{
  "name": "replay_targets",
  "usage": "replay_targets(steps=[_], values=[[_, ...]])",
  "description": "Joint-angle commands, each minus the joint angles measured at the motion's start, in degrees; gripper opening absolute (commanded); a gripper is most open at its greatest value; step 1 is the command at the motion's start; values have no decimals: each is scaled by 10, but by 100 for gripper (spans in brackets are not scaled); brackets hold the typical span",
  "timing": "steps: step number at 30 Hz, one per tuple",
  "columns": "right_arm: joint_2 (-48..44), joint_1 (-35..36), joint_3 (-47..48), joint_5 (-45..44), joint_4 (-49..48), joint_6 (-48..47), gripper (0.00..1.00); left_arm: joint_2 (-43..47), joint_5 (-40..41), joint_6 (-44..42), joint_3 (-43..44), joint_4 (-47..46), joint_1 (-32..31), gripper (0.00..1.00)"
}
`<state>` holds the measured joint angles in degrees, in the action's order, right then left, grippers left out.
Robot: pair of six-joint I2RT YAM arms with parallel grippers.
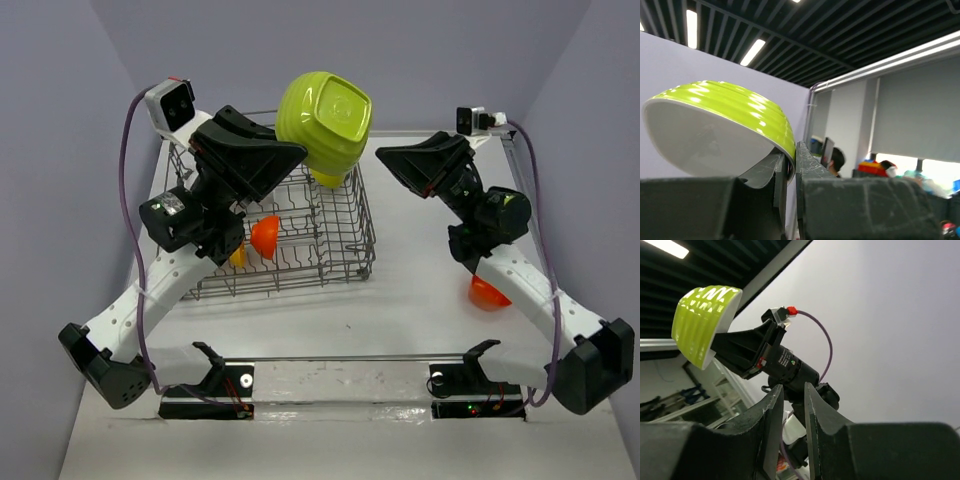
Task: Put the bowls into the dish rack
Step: Pass from the right arm to the left, then place the upside down bowl on the dish rack.
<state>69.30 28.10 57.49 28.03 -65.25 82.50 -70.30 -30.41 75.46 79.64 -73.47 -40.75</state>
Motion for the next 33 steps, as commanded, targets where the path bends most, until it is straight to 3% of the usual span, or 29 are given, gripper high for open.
replay_targets(steps=[1, 2, 8, 13, 18, 21, 33], values=[[-71, -1, 63, -9, 235, -186, 29, 49, -25, -123, -3, -31, 8, 0], [-80, -1, 87, -28, 332, -236, 29, 53, -29, -149, 7, 9, 8, 0], [-120, -1, 147, -93, 564, -334, 29, 53, -19, -299, 56, 255, 19, 0], [-125, -1, 193, -148, 681, -395, 29, 39, 25, -366, 77, 423, 44, 0], [-127, -1, 213, -192, 761, -437, 29, 3, 45, -378, 86, 529, 88, 0], [-125, -1, 226, -209, 798, -453, 29, -9, 68, -398, 78, 556, 101, 0], [-108, -1, 231, -206, 841, -486, 29, -35, 29, -350, -42, 462, 143, 0]])
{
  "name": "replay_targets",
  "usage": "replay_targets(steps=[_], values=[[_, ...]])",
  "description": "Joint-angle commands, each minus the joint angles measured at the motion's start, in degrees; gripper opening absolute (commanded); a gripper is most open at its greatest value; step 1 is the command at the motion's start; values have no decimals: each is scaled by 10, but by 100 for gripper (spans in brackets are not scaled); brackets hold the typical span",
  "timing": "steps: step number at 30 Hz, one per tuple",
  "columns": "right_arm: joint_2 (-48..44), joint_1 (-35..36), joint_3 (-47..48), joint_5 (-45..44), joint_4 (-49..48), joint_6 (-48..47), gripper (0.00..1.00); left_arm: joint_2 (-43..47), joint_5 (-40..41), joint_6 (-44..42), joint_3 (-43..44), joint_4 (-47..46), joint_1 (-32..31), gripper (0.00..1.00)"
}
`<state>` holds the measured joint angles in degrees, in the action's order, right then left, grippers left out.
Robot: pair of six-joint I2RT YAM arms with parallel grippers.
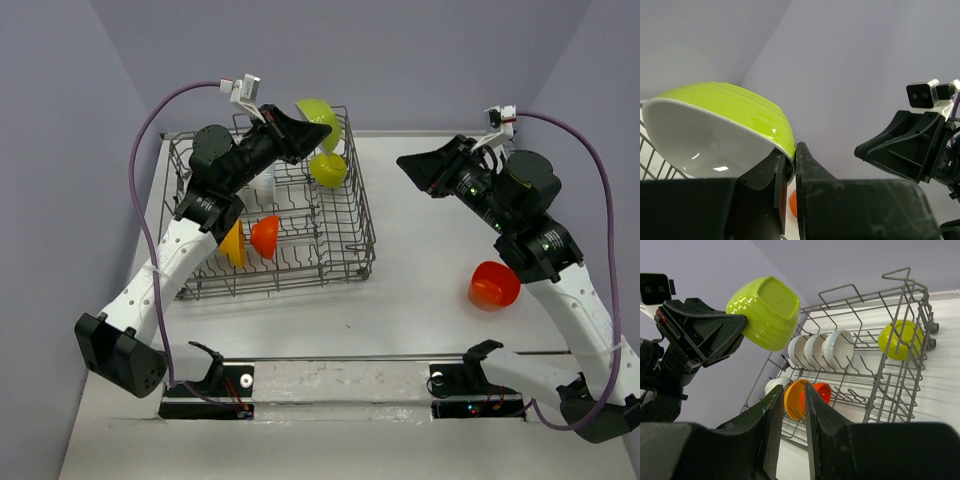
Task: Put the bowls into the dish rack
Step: Place the upside down bowl on the dish rack.
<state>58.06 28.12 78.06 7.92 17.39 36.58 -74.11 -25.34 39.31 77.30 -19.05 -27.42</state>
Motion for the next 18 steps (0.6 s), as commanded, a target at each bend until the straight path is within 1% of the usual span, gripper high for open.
replay_targets(steps=[1, 7, 10, 14, 18], values=[[7, -2, 24, -5, 16, -28, 29, 0, -25, 14, -25, -94, 12, 0], [19, -2, 14, 3, 19, -36, 29, -35, -80, 58, -81, -171, 38, 0], [27, -2, 9, 12, 19, -41, 29, -53, -102, 84, -115, -235, 50, 0], [35, -2, 4, 12, 19, -46, 29, -75, -123, 107, -136, -288, 62, 0], [42, -2, 0, 11, 18, -50, 29, -101, -144, 119, -146, -318, 70, 0]])
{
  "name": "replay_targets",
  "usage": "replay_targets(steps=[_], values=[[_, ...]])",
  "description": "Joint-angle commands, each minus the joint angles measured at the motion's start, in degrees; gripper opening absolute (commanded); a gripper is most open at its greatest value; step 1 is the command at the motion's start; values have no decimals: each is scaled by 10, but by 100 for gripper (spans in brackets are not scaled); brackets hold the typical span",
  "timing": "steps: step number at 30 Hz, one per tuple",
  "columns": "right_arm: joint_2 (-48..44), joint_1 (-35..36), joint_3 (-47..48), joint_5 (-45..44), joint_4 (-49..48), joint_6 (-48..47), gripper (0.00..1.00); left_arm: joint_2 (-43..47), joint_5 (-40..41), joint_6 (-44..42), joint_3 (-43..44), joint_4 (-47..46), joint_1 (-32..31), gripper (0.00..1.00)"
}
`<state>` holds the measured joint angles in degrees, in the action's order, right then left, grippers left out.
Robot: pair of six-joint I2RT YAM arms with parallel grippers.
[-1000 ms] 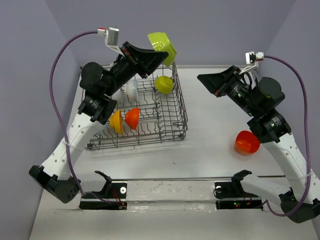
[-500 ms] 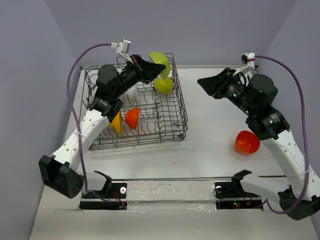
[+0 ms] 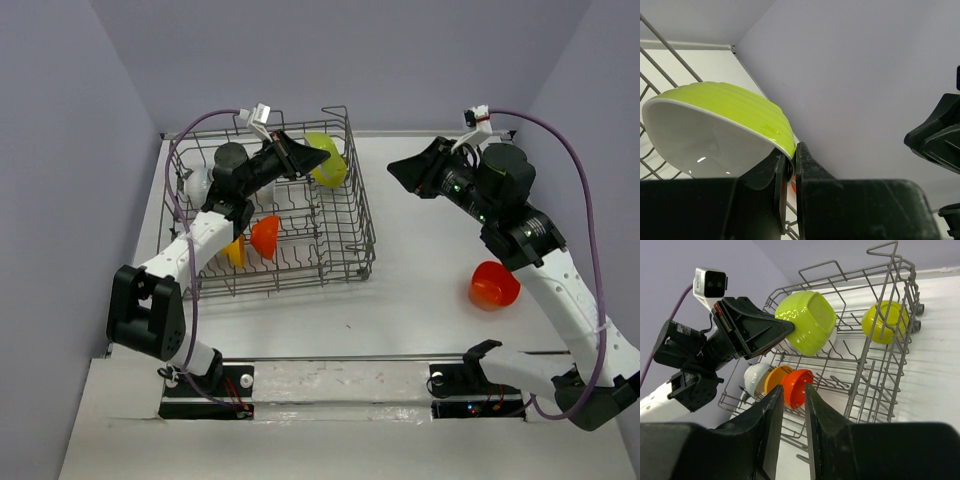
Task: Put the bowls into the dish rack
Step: Place the upside down bowl on the dish rack.
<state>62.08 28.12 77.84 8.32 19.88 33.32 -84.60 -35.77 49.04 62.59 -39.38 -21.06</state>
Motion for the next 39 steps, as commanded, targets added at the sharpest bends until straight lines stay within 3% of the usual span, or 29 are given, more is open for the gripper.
replay_targets(steps=[1, 19, 39], values=[[3, -2, 1, 9, -7, -18, 29, -8, -48, 25, 1, -120, 7, 0], [25, -2, -27, 20, -23, -21, 29, -130, -76, 25, 29, -118, 13, 0], [66, -2, -50, 14, -29, -35, 34, -194, -95, 23, 36, -105, 14, 0]])
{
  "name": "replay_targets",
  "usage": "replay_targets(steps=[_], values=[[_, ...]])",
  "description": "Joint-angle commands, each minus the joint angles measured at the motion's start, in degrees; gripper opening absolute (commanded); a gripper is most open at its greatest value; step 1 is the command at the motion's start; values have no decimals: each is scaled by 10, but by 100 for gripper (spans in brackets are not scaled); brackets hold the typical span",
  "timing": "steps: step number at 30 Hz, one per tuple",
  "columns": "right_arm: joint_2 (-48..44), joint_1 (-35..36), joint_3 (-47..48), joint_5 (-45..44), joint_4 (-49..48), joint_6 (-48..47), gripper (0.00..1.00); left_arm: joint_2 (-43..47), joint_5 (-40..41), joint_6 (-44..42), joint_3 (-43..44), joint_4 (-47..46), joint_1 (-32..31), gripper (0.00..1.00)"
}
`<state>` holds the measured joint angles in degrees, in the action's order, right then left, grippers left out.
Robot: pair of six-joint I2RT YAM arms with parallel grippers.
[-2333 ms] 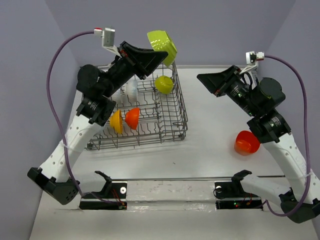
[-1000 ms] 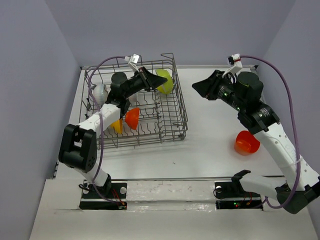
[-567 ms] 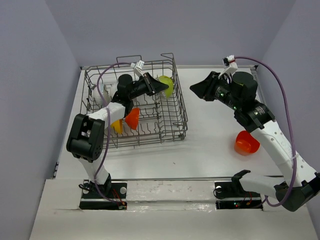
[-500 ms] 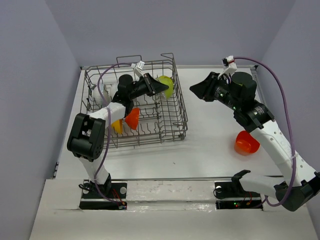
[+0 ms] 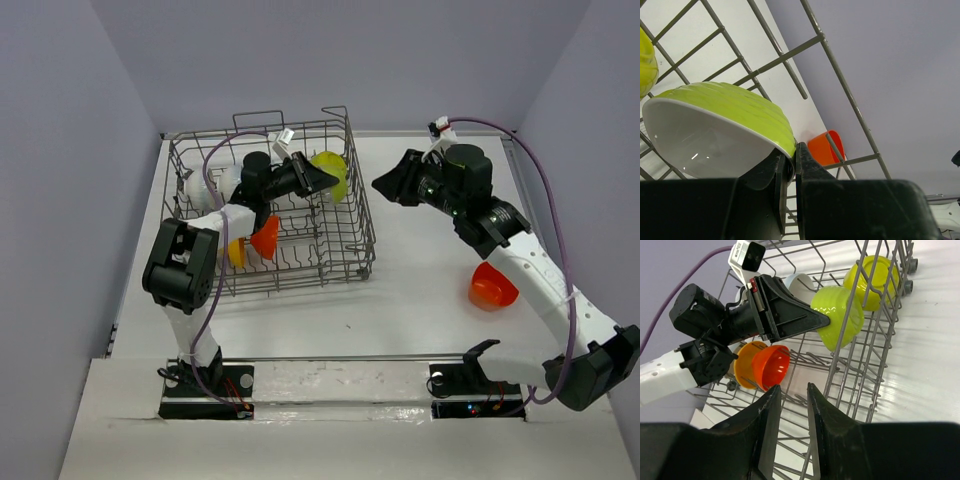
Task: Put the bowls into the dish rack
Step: Place the upside down bowl on the dish rack.
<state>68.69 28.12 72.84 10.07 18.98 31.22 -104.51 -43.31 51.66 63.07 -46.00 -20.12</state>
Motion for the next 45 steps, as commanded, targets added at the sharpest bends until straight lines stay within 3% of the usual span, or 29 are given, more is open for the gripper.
replay_targets(steps=[1, 23, 45], values=[[6, -2, 4, -10, -15, -17, 34, 3, -20, -2, 31, -39, 3, 0], [107, 4, 22, -37, 21, -46, 38, -24, -26, -2, 39, -17, 3, 0], [136, 30, 49, -23, 31, -61, 41, -32, -27, -3, 47, 3, 3, 0]])
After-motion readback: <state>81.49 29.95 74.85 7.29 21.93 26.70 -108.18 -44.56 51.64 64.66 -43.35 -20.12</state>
